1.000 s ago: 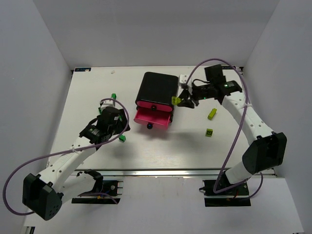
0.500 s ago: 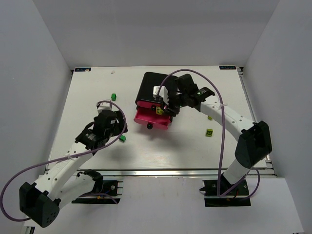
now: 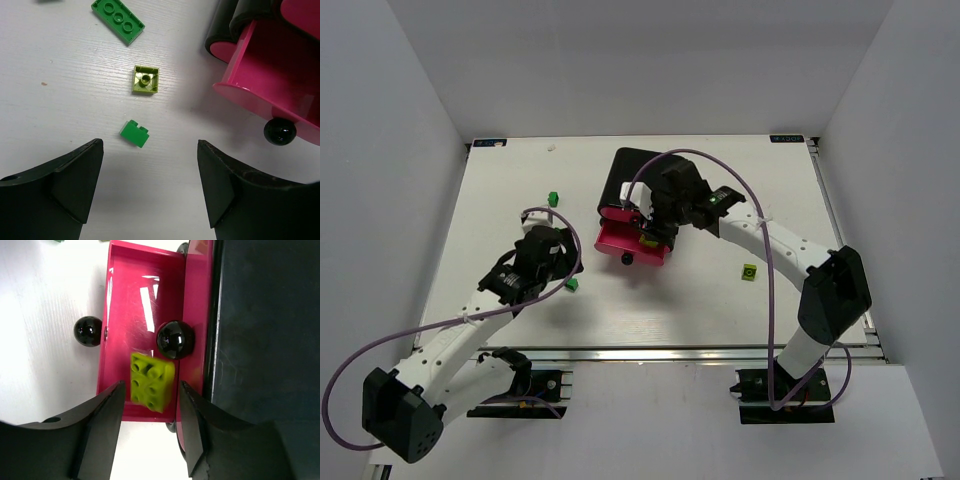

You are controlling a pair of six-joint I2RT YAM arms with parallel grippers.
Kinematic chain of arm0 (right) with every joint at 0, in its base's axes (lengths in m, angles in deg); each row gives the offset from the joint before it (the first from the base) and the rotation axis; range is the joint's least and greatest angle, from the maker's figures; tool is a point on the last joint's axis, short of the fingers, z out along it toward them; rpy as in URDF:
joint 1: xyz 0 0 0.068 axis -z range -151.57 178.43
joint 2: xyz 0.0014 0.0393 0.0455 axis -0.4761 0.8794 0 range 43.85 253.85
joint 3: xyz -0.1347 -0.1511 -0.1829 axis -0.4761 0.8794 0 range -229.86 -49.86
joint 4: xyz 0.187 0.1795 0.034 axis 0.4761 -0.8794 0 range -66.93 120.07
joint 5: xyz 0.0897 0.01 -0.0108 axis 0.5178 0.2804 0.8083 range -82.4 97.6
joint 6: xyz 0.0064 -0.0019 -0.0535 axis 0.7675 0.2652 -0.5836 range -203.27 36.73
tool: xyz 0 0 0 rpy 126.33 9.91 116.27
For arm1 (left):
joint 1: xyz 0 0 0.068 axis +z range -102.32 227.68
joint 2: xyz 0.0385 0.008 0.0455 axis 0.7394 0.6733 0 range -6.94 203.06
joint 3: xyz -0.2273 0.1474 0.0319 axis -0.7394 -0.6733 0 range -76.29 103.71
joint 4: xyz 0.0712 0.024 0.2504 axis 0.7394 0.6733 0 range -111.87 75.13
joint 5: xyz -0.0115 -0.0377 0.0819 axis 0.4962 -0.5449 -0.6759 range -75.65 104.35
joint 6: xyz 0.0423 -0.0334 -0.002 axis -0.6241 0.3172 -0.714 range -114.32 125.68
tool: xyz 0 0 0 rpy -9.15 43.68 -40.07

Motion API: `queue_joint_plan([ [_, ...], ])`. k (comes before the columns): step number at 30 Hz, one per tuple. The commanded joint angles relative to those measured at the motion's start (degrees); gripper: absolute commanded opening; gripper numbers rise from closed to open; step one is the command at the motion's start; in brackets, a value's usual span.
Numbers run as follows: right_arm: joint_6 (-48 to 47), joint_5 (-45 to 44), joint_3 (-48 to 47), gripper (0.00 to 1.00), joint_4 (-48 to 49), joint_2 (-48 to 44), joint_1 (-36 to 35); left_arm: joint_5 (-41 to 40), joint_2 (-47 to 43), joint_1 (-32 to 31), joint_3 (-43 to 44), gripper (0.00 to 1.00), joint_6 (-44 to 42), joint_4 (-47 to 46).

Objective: Sort the legos into containers by color

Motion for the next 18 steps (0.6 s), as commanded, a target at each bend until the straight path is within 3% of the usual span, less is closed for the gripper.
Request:
queue_joint_plan([
  [1, 1.2, -1.6, 0.6, 0.54, 1.8, -0.6, -0.1, 0.6, 1.4, 0.1, 0.4, 0.85, -1.5, -2.1],
  [10, 5.7, 4.5, 0.4, 0.53, -0.5, -4.3, 0.9, 1.6, 10.2, 0.6, 2.1, 0.84, -3.1, -7.0],
  [18, 10.2, 10.1, 0.2, 0.57, -1.7, -10.8, 5.4, 6.4, 22.0, 6.0, 3.5, 0.77, -3.2, -13.0],
])
